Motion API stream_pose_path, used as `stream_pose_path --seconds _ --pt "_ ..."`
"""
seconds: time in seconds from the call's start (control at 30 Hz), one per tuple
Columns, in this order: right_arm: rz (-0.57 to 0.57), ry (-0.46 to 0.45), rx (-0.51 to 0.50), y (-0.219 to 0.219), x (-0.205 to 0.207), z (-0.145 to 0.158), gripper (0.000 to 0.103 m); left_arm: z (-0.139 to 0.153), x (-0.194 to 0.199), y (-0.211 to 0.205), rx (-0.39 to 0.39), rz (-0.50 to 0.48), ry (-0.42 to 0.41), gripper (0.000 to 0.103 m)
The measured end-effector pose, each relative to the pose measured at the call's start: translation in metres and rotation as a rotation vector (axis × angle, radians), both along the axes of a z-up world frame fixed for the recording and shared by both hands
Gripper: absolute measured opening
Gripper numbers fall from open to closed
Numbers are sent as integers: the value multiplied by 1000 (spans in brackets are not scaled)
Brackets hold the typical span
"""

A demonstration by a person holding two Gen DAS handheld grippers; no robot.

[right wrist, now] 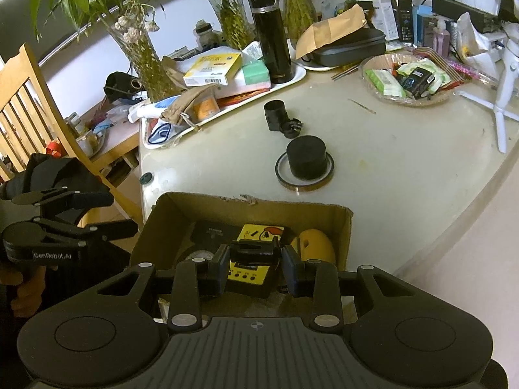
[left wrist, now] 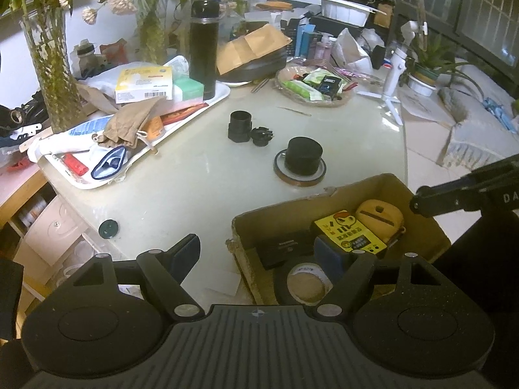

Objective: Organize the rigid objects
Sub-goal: 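Open both grippers to release the tape roll and plug in the box, then move the right gripper toward the black cylindrical cap on the ring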

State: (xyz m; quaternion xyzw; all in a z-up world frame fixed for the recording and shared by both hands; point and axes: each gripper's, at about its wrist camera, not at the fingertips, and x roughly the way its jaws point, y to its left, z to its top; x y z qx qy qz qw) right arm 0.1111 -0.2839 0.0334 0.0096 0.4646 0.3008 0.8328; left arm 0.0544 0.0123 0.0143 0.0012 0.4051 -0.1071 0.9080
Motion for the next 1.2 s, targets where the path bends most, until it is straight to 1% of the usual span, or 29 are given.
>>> stream_pose_path --seconds 0.17,0.23,0.27,0.3,0.37,0.43,0.5,0.53,0.73,1.0,1.2 --pt "9 12 -8 -1 -4 -4 38 -1 0 -1 8 -2 6 77" --pt "30 19 -47 3 -5 -9 39 -2 1 -1 13 -1 12 77" --pt "38 19 -75 6 -5 -13 52 -3 1 -1 15 0 15 77" --pt "42 15 -100 8 -5 -16 73 -3 1 -1 17 0 17 77" --pt "45 -1 -119 10 -6 -19 89 -3 1 -1 19 0 18 77" --pt "44 -6 -108 9 -6 -19 92 -3 1 -1 21 0 20 77" --pt "33 -7 -98 7 -4 -19 101 -4 1 -1 25 1 25 77" --pt "24 -15 -97 6 -3 -19 103 -4 2 -2 27 1 27 77" --pt "-12 -36 -96 0 2 -19 103 -6 2 -4 36 -11 34 77" --pt "-69 -25 -106 -5 13 -24 103 -9 5 -9 48 -29 45 77" --pt "-84 -26 -112 -4 19 -23 103 -10 6 -11 49 -45 52 77"
